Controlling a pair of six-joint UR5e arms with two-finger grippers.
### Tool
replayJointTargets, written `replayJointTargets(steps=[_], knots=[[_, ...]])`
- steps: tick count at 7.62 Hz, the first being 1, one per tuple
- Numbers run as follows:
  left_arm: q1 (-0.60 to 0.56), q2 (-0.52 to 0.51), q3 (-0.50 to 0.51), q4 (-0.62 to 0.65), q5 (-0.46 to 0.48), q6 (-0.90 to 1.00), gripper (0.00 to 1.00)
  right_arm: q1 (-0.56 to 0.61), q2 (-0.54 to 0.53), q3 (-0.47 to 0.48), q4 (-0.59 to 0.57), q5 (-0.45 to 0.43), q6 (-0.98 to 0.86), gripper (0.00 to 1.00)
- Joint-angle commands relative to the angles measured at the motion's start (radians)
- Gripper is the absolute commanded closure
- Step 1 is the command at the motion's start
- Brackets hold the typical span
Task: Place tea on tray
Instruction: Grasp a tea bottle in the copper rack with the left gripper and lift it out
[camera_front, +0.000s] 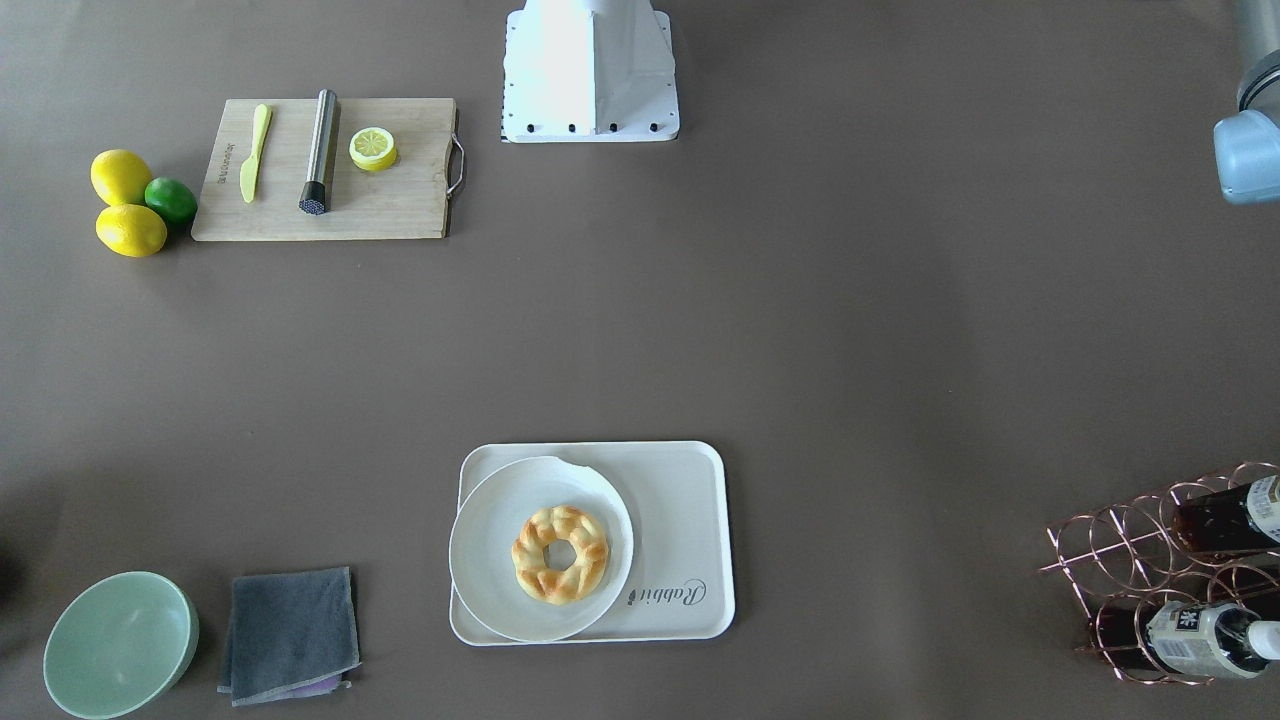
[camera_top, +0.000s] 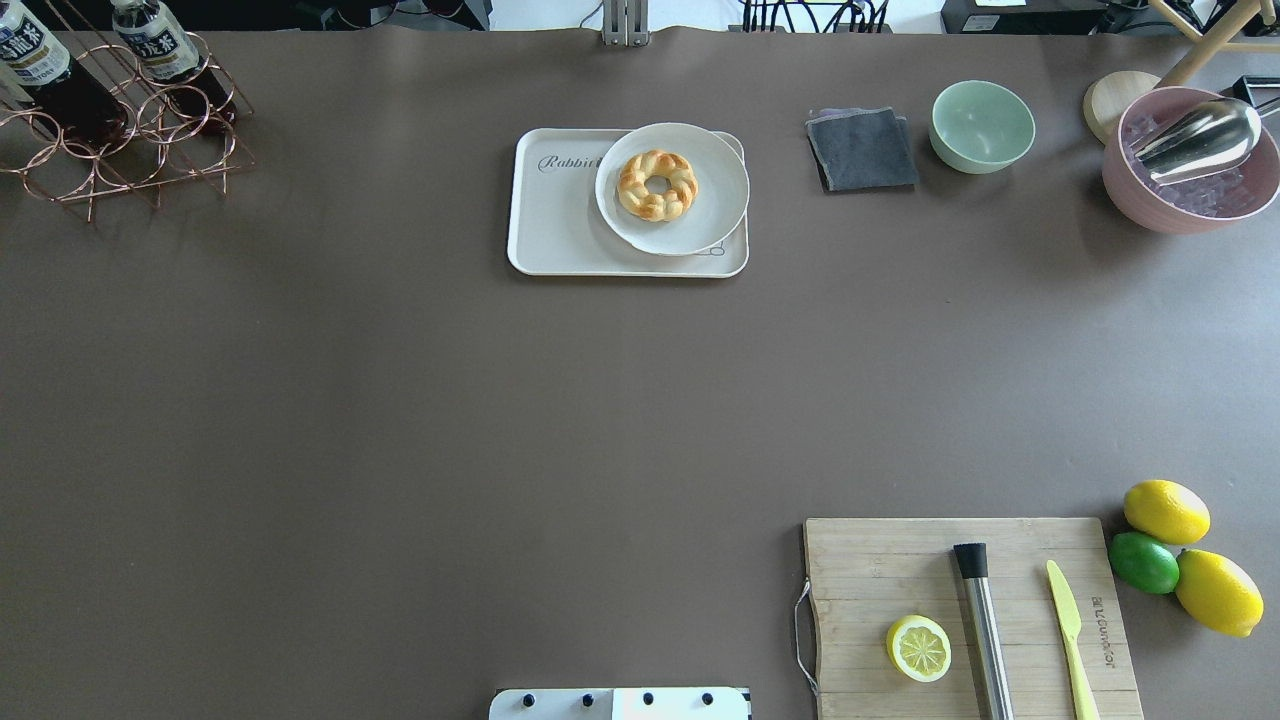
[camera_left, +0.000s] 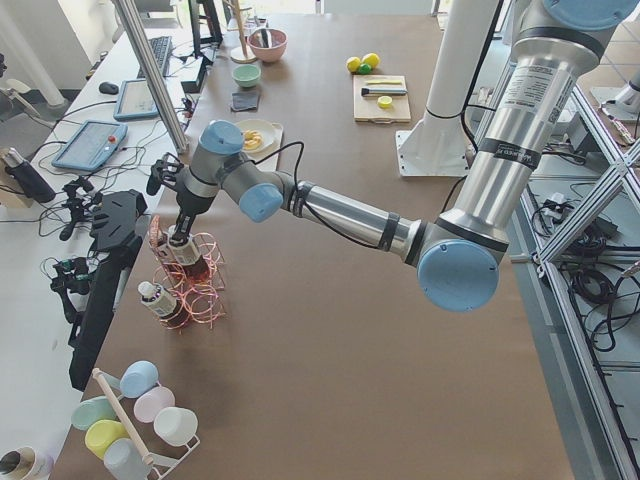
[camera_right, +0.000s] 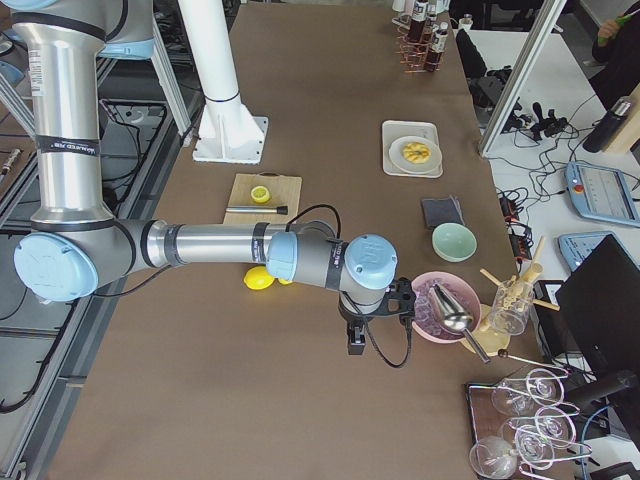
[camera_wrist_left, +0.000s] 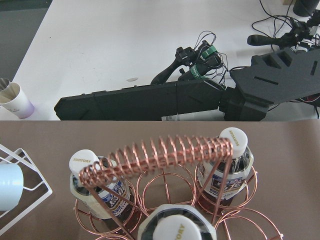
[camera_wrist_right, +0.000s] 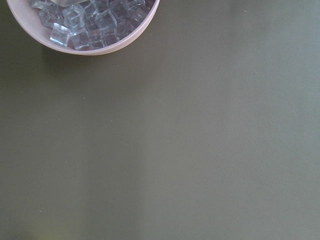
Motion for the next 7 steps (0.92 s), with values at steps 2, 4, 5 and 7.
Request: replayJointTargets(steps=[2, 4, 5, 7], knots=[[-0.037, -0.001, -0.190, 0.203, -0.003, 0.065, 1.00, -0.001, -0.007, -0.002, 0.001, 0.005, 0.000, 0.00], [-0.033, 0.022, -0.276, 0.244, -0.002, 0.051, 1.00, 0.001, -0.010, -0.002, 0.001, 0.006, 0.000, 0.00], [-0.019, 0.015, -0.331, 0.308, 0.000, 0.046, 1.00, 0.001, -0.015, 0.003, 0.001, 0.006, 0.000, 0.00], [0.082, -0.040, -0.362, 0.361, 0.022, -0.088, 1.00, -0.001, -0.016, 0.003, 0.001, 0.006, 0.000, 0.00]])
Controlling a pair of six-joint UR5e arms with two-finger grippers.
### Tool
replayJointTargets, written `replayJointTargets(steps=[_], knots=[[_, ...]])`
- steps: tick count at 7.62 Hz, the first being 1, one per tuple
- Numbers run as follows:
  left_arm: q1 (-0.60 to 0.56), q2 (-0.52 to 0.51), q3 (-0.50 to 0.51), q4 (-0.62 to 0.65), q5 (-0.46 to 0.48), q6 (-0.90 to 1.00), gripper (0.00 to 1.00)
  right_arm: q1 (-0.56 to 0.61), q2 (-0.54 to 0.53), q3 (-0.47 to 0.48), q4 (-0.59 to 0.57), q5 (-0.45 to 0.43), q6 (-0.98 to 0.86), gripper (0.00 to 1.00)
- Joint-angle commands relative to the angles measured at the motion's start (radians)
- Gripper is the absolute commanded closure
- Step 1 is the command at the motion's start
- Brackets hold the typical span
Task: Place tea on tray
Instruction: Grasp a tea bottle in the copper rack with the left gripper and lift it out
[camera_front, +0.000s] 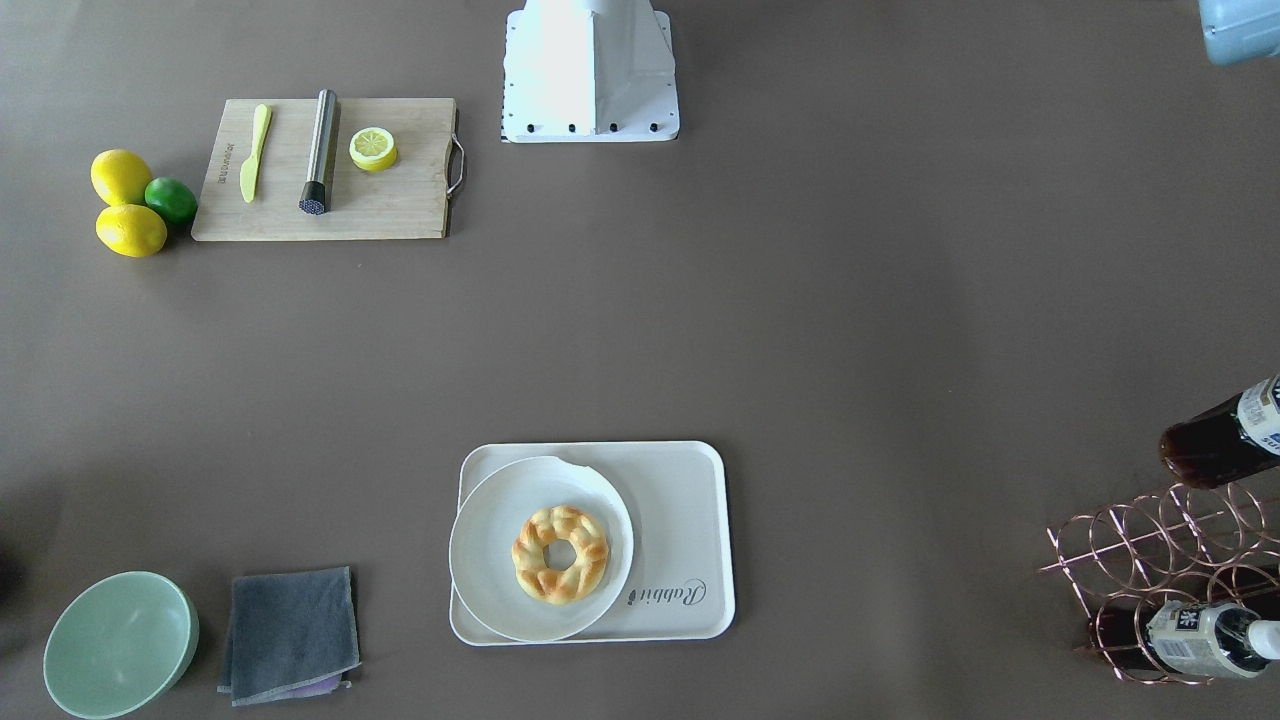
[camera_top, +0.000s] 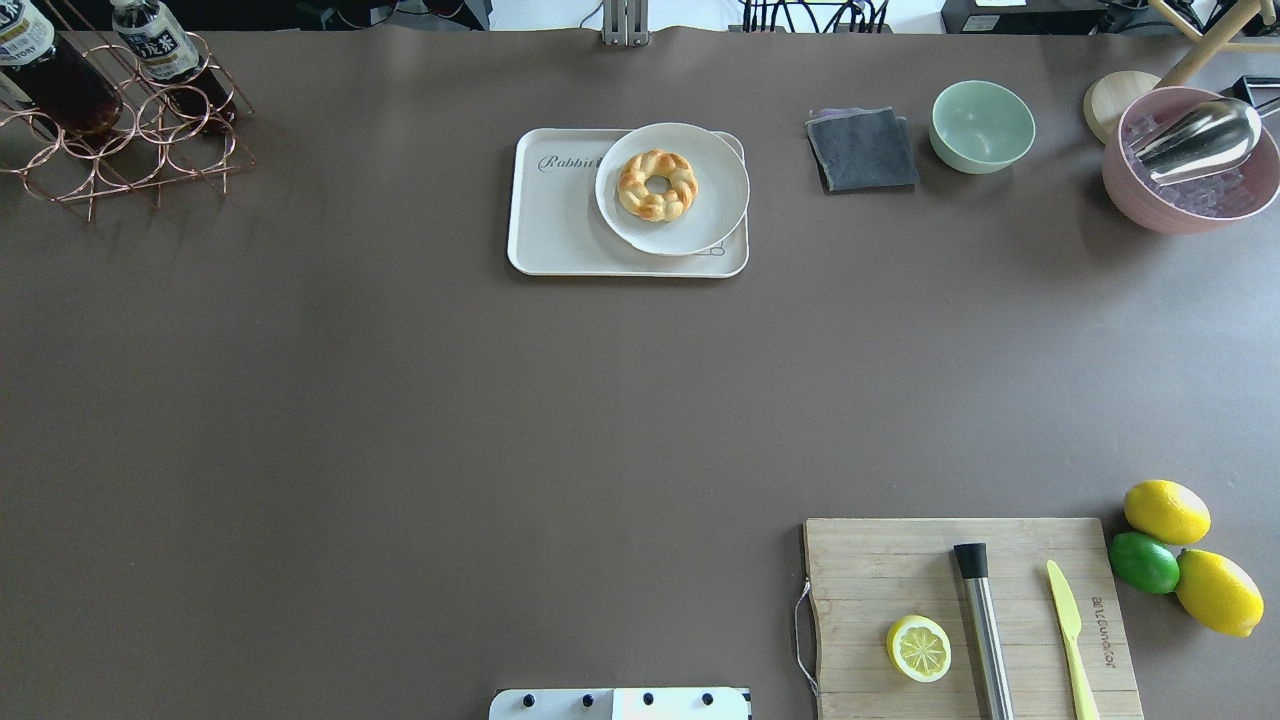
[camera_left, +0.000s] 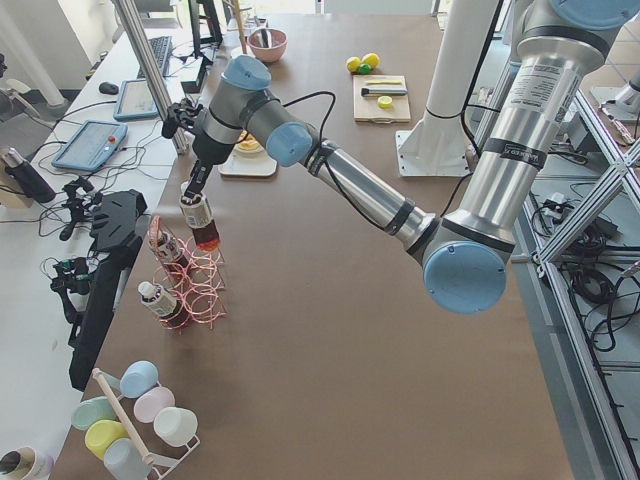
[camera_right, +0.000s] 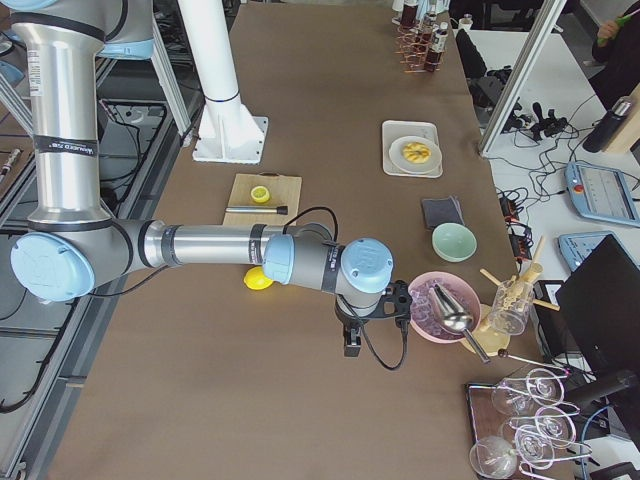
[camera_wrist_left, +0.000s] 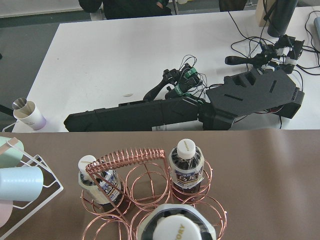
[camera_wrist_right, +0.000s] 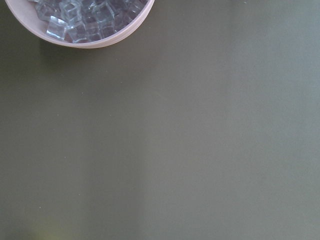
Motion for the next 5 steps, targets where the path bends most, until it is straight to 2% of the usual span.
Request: replayJointTargets(steps=[1, 3, 5], knots=[[0.144, -0.062, -0.037, 0.047, 0.061, -0.136, 1.00, 0.001, -0.003, 0.000, 0.001, 0.000, 0.000, 0.00], [0.300, -0.156, -0.040, 0.134, 0.197, -0.204, 1.00, 0.001, -0.001, -0.004, 0.001, 0.000, 0.000, 0.00], [0.486, -0.259, -0.034, 0.173, 0.303, -0.349, 1.00, 0.024, 0.008, 0.012, 0.001, 0.003, -0.001, 0.00]])
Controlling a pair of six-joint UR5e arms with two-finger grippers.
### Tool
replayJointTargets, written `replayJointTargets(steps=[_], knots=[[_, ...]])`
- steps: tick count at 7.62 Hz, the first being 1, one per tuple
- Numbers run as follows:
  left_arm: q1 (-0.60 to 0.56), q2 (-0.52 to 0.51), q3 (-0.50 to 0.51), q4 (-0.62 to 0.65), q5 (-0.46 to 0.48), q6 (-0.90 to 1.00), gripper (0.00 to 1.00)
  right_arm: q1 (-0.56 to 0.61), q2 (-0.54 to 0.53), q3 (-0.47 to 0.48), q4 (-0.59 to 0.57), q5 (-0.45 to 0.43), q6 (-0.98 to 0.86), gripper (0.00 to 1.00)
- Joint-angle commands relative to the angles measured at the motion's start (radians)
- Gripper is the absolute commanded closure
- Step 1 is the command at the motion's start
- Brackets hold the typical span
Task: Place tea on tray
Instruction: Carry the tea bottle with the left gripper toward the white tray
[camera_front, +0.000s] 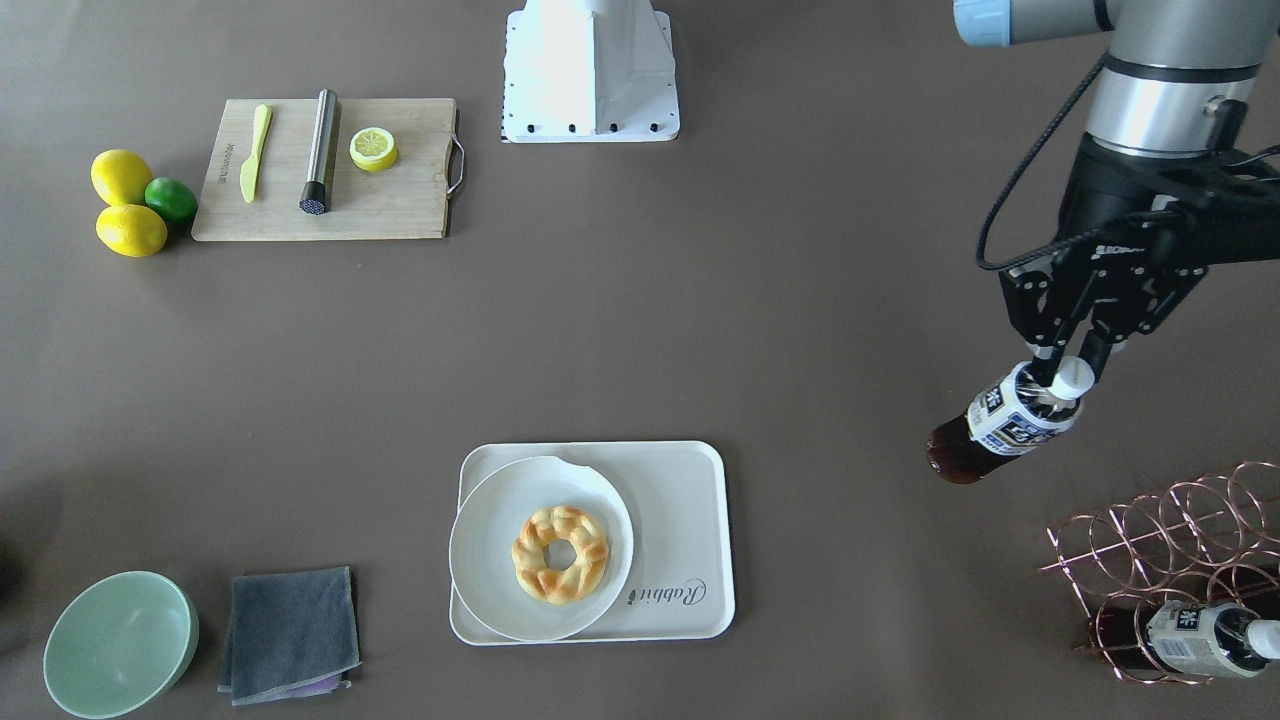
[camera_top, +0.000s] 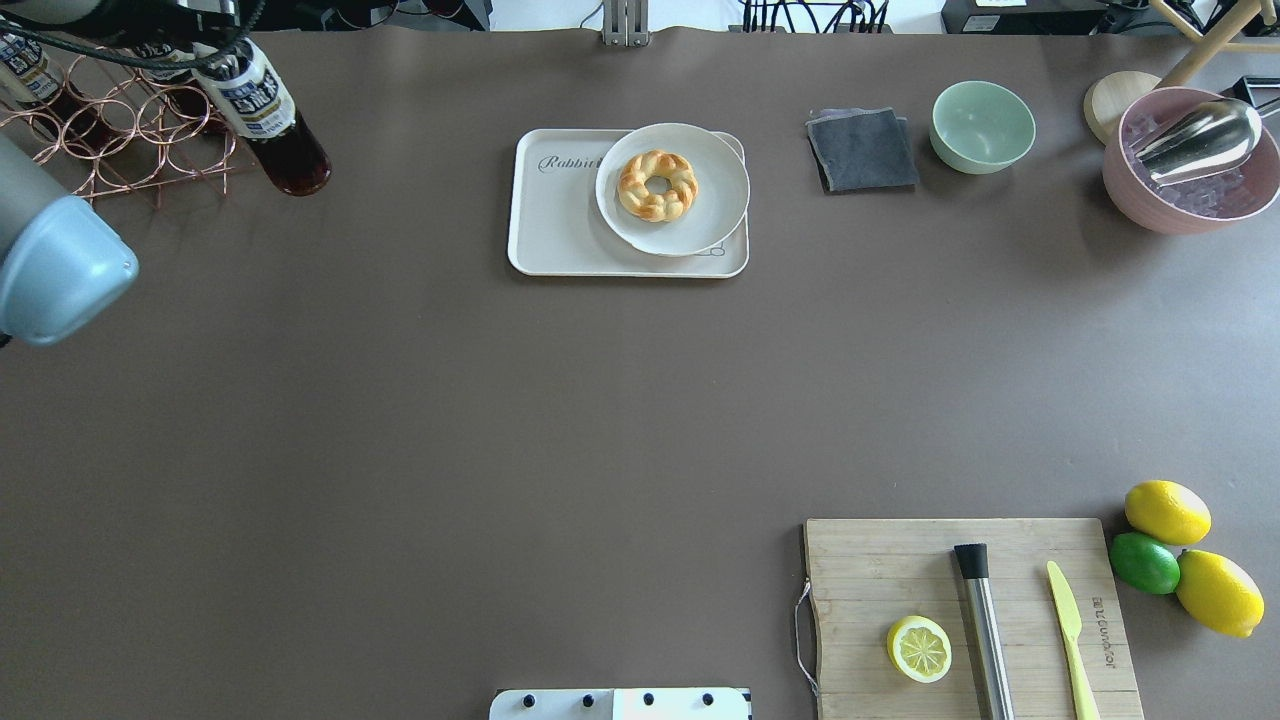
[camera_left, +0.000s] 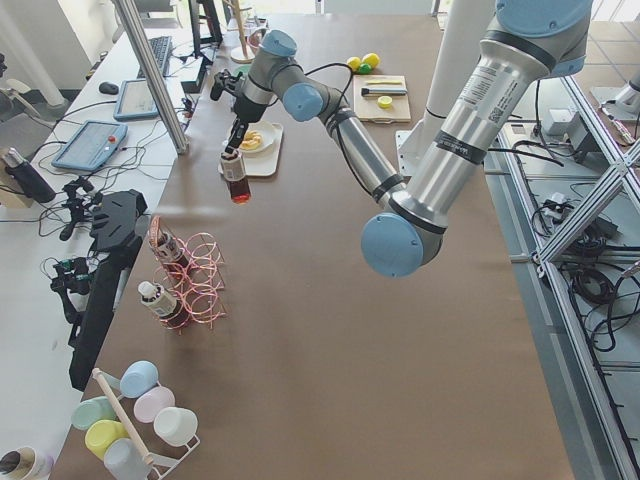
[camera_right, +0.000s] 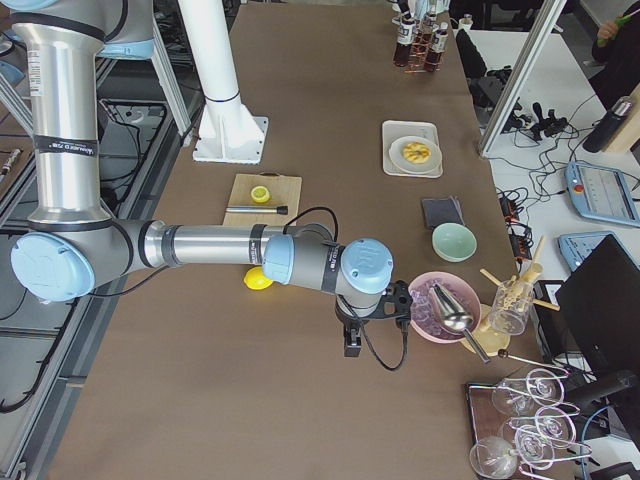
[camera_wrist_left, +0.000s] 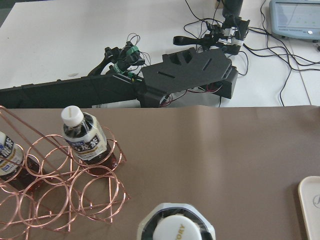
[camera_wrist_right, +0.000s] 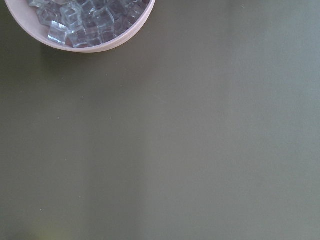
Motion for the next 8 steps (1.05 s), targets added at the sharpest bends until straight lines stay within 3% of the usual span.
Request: replayJointTargets(steps=[1, 3, 4, 6, 8], knots=[[0.237, -0.152, 0.004, 0.086, 0.140, -0.160, 1.00, 0.021, 0.000, 0.026, 0.002, 0.042, 0.027, 0.00], [0.359, -0.217, 0.005, 0.110, 0.174, -0.224, 1.00, 0.020, 0.013, 0.032, 0.002, 0.041, 0.025, 0.00], [0.465, -0.259, 0.017, 0.114, 0.270, -0.250, 1.00, 0.020, 0.006, 0.034, 0.002, 0.037, 0.025, 0.00], [0.567, -0.295, 0.016, 0.119, 0.307, -0.285, 1.00, 0.021, 0.001, 0.037, 0.002, 0.012, 0.025, 0.00], [0.670, -0.321, 0.028, 0.120, 0.413, -0.303, 1.00, 0.021, 0.016, 0.044, 0.000, 0.021, 0.034, 0.00]])
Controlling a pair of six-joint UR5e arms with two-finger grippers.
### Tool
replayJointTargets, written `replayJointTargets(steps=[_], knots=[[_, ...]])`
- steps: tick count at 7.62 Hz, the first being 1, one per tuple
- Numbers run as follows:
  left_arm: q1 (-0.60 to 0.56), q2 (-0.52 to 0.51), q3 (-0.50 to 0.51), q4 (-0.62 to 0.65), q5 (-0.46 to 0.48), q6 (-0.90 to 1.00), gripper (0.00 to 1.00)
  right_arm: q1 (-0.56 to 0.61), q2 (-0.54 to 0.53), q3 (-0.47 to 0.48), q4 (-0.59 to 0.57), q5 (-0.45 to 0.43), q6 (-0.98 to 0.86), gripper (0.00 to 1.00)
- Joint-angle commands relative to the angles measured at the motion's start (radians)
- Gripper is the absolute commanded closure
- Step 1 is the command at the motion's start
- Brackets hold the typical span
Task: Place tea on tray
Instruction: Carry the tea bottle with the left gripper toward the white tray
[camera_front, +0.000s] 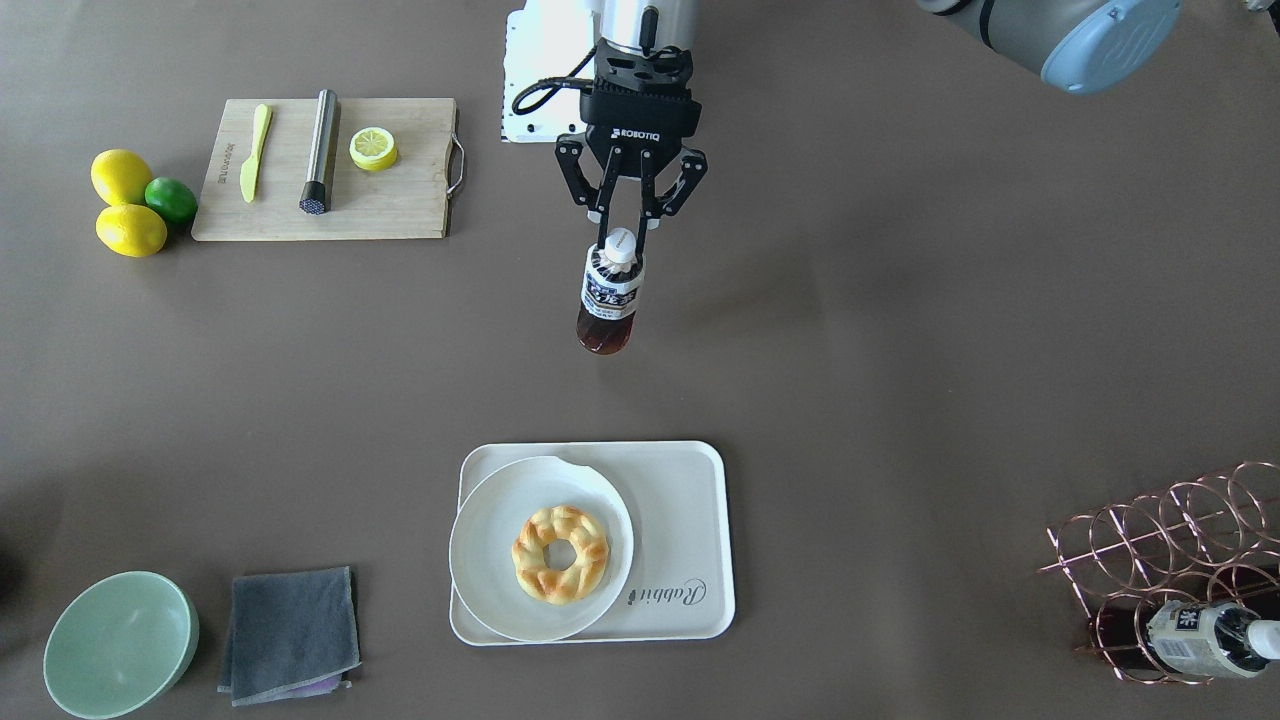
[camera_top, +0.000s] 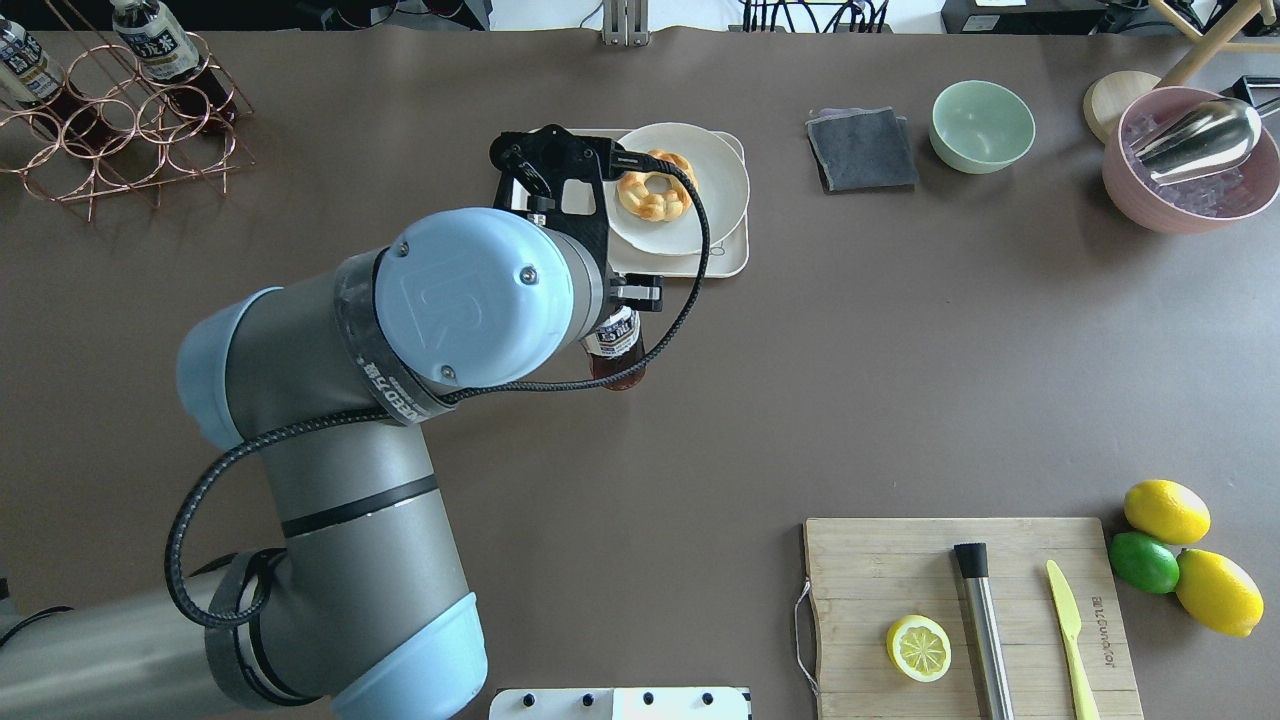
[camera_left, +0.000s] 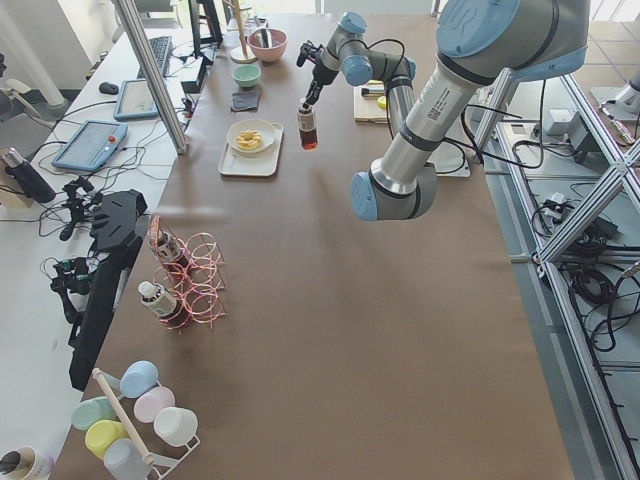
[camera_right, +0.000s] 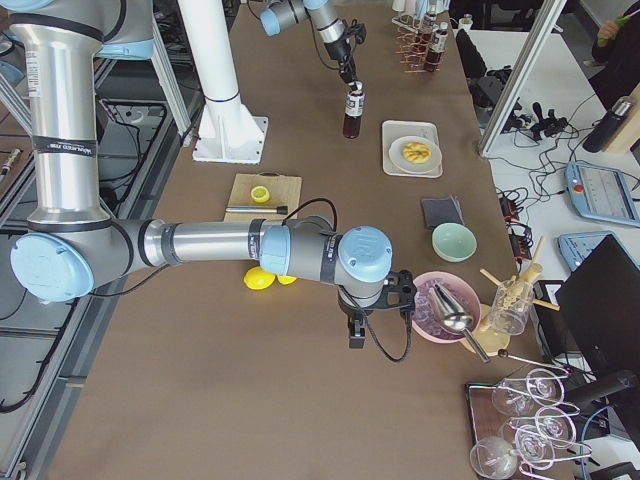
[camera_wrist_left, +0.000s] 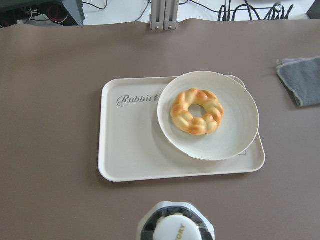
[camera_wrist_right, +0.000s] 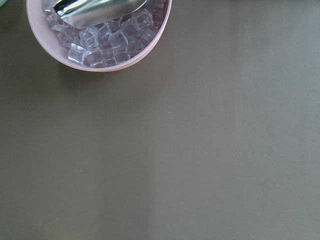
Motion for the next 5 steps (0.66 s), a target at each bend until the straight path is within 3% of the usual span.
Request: replayJointTargets(steps=[1, 5], knots=[[0.106, -0.048, 0.021, 0.022, 0.098, -0.020, 1.00, -0.001, 0.000, 0.009, 0.001, 0.000, -0.005, 0.00], [0.110, -0.050, 0.023, 0.039, 0.098, -0.017, 1.00, 0.004, -0.084, 0.110, 0.005, 0.003, -0.006, 0.00]])
